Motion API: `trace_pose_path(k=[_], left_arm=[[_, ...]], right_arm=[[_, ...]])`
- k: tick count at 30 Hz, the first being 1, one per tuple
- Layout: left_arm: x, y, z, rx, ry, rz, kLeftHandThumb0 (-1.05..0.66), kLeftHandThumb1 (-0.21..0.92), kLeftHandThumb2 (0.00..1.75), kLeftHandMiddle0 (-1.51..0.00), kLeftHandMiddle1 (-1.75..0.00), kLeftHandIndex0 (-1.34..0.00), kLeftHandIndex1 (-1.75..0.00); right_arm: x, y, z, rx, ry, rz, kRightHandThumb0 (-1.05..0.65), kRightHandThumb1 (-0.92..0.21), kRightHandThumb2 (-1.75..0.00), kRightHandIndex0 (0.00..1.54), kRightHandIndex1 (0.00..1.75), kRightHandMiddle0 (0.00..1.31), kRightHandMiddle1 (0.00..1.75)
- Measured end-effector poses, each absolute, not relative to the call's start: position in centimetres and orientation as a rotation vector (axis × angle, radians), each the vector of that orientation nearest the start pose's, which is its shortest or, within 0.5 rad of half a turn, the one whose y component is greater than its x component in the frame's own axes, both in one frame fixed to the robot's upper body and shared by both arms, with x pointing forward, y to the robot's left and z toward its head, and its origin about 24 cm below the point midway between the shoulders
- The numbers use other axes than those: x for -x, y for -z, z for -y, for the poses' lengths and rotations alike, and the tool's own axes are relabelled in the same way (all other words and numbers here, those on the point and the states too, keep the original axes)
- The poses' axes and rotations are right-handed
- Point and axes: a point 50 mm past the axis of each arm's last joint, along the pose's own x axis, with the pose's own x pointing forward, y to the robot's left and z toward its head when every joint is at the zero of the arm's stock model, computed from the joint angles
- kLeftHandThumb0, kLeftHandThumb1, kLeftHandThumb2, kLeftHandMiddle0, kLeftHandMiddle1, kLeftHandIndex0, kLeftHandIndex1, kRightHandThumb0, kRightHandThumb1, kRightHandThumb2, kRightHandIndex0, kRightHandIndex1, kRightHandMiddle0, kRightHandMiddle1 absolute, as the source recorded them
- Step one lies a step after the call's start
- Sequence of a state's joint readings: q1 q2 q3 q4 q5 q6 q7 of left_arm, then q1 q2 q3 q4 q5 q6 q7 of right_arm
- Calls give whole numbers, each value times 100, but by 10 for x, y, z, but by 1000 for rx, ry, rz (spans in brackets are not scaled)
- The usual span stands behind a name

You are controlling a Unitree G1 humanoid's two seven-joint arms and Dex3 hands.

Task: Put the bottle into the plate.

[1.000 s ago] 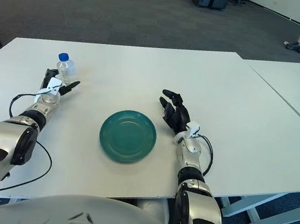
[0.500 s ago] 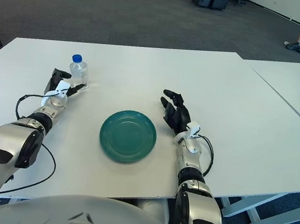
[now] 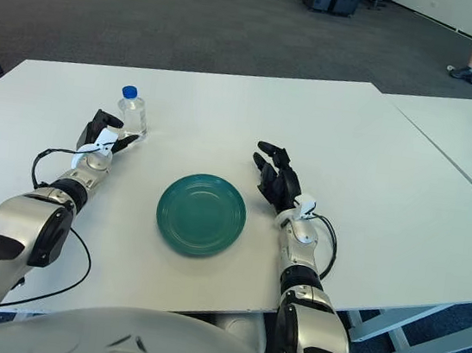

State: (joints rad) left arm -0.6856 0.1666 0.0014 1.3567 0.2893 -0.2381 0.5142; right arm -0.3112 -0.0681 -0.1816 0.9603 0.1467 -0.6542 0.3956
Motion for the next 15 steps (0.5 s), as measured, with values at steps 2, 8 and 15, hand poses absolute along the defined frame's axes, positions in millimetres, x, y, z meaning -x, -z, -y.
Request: trace_pose_path(k=[2,8,15], left_arm=[[-328,16,-192,-567,-336,-310,-55,75,1,-77,-175,-43,-175],[-329,16,-191,-577,-329,-306,-55,74,0,-78,-175,-42,-175],[-329,16,-191,-582,-324,-301,-56,73,0,-80,-175,-41,-175]], right_arm=[[-275,24,173,-89,-195,27,-58,-92,-81,37,2,0,91],[-275,24,173,-89,-185,25,-57,-92,-80,37,2,0,91],[-275,24,174,-90,-173,15,-57,-92,-79,37,2,0,91]])
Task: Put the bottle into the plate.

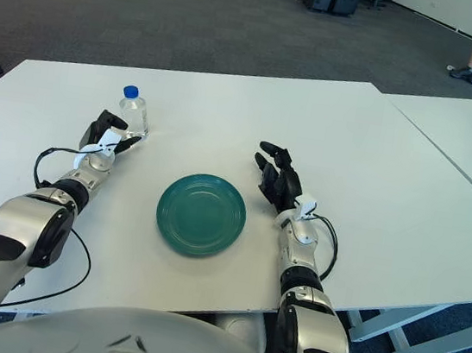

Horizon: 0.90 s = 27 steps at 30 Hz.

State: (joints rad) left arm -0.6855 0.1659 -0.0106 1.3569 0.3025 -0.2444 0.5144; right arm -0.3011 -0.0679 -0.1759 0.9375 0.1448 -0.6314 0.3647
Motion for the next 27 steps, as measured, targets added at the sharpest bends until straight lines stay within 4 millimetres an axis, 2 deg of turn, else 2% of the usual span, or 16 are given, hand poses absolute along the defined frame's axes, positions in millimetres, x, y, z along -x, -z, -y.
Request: trace_pose_path(k=[17,27], left_arm=[[-329,16,-190,-589,-319,-293,-56,73,0,-82,-175,-43,-175],[-330,13,-198,-542,-336,-295,-59,75,1,-81,-175,-36,-175]], right_arm=[[-276,25,173,-80,-159,-9,-57,-92,-78,37,1,0,89],[-275,24,172,-76,-184,15,-57,-92,-81,37,1,0,90]])
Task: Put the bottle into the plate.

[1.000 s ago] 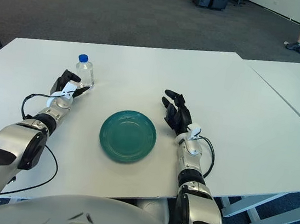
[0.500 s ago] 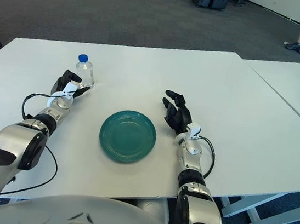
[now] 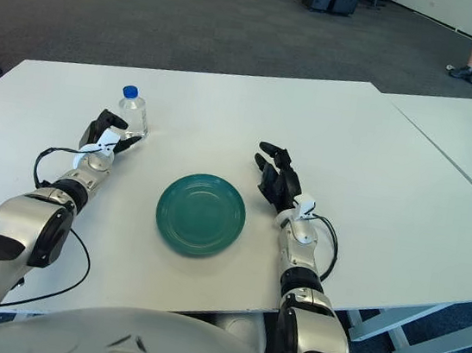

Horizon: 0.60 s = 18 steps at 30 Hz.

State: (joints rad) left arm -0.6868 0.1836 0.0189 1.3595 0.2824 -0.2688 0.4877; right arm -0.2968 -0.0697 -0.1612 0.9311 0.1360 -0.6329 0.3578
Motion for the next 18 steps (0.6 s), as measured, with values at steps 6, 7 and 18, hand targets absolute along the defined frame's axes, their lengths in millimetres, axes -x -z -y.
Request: trace_pose_path(k=[6,7,18], left_arm=[[-332,8,-212,-506,-371,-294,-62,75,2,-81,-175,-35,-175],[-332,7,-213,-503,-376,-292,-62,75,2,-81,-175,-36,-175],[-336,-5,-221,-482,-382,-205,-60,76,3,-83,-175,-45,-175]], right_arm=[[-274,25,172,-78,-192,18,-57,-92,-81,37,1,0,91],[-274,25,172,-78,-193,18,-57,-92,-81,37,0,0,91],[-274,27,171,-81,-206,6,-57,-92,-82,36,0,0,91]])
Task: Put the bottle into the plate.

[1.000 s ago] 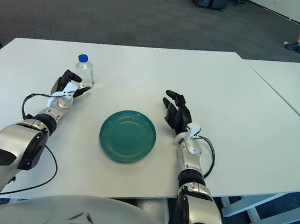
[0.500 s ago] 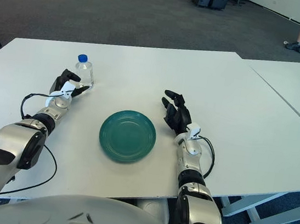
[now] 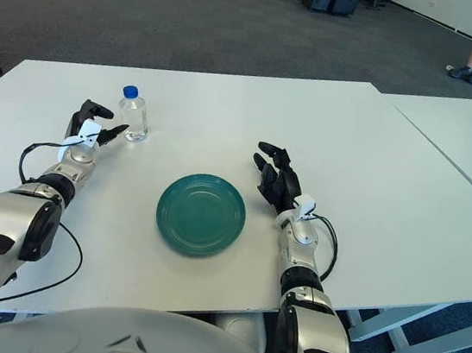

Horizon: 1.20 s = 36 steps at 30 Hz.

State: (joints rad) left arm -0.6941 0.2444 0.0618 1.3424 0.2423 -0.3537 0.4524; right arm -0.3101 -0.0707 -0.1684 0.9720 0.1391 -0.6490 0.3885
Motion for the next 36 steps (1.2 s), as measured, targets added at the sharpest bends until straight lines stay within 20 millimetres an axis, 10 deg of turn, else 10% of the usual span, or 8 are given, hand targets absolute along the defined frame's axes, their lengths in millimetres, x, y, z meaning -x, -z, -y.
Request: trace_pose_path(k=[17,36], left_arm=[[-345,-51,-221,-407,-174,159,-58,78,5,-91,-175,-60,-175],[-364,-49,-245,72,-200,-152,-55,78,11,-68,-175,-53,-175]], right_arm=[[-277,28,169,-83,-211,-5,-56,-92,-83,36,0,0,91],[-281,28,170,-70,-212,-19,-57,-92,-83,35,0,0,91]])
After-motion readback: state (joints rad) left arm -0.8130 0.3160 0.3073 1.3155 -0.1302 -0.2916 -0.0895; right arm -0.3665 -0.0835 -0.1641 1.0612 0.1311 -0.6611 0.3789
